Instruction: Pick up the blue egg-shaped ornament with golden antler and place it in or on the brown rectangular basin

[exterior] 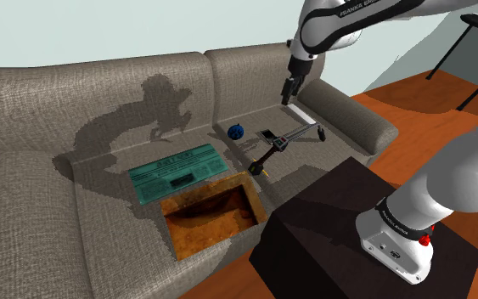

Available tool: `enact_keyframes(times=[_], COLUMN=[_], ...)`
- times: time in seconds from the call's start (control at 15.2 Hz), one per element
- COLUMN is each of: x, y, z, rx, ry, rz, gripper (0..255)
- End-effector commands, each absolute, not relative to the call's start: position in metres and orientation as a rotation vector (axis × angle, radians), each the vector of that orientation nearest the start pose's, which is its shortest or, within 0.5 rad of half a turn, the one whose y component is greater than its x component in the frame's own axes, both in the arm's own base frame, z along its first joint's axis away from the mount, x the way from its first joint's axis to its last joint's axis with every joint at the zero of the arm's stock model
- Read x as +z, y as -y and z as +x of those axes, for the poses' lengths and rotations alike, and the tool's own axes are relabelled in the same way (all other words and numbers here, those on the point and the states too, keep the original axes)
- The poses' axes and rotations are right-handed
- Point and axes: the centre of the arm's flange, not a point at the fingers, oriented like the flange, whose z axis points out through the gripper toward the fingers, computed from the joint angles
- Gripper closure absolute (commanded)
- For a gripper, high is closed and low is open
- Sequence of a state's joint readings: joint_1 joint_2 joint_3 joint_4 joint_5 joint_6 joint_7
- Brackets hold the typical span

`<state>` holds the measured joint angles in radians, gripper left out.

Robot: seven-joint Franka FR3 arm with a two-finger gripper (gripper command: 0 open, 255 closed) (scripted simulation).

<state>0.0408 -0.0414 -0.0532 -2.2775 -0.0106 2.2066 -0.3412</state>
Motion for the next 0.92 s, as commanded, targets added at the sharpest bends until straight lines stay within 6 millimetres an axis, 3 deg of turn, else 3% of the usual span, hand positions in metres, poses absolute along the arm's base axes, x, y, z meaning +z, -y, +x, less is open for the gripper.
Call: enact_keyframes(times=[0.0,0.86], x=[0.348,0.217], y=[0.003,-0.025], z=[0.524,0.635], rx=[0.052,0.086], ry=[0.568,0.832], rz=[-3.089,-3.016], gripper=[0,0])
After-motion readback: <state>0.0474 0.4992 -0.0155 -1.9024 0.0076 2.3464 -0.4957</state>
